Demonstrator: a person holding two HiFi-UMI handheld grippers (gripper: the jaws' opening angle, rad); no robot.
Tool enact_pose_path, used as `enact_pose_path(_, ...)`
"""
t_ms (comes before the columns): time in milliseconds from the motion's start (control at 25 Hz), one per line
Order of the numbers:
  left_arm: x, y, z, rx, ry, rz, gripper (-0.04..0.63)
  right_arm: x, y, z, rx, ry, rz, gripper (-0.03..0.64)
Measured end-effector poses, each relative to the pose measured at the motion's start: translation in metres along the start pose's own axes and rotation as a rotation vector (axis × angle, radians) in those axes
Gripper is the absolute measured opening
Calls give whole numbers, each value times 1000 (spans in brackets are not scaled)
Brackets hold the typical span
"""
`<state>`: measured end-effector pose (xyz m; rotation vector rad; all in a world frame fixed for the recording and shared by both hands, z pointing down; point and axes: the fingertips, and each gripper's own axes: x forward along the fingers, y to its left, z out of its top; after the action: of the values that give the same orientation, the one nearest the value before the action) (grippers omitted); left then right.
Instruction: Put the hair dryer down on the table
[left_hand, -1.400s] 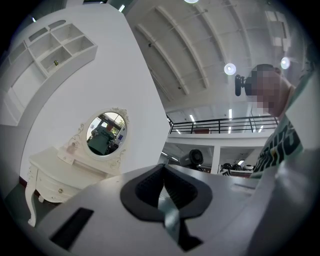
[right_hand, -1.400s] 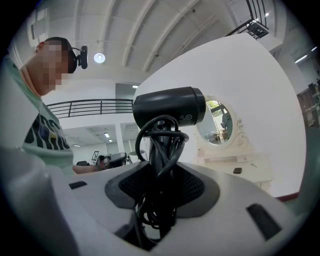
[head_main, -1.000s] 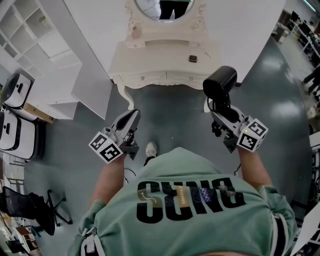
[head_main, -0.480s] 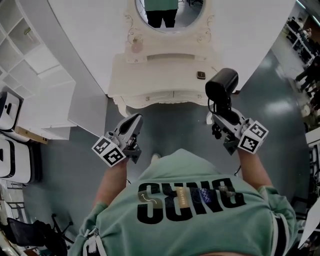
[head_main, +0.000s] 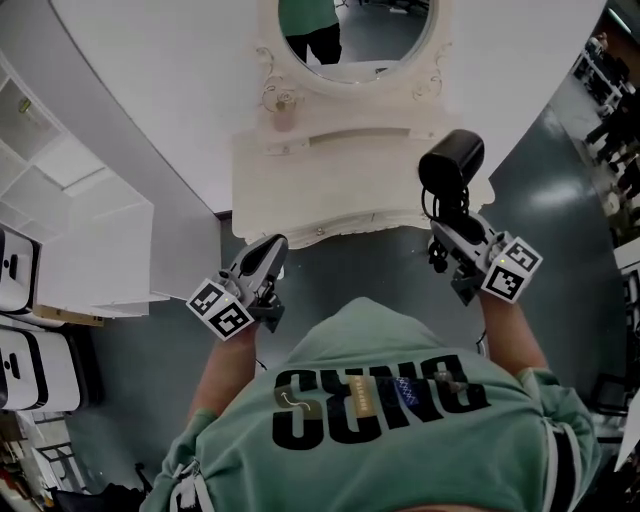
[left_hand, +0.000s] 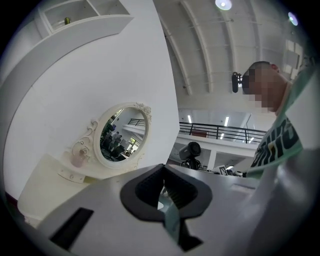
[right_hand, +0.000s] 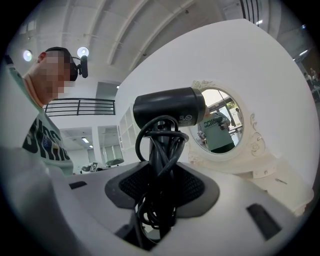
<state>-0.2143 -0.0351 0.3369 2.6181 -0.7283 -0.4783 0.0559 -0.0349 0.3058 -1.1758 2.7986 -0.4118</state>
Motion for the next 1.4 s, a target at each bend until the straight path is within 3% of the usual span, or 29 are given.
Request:
enact_pose_path(480,61,76,7,-32,32,25,11,60,-83,6,42,37,-18,155)
enact_pose_path(720,129,98,8,-2,14,83,12,81,-155,27,53,46,55,155)
enact_pose_path(1000,211,117,13,25,-47,184,12,102,-241,46,-17,140,153,155)
enact_pose_path(1160,224,126,13,50,-39,216,11,110,-258,46,-23,152,169,155)
enact_pose_path(1400,220,132,25,87,-23,195,12,116,-257,45,-29,155,140,155)
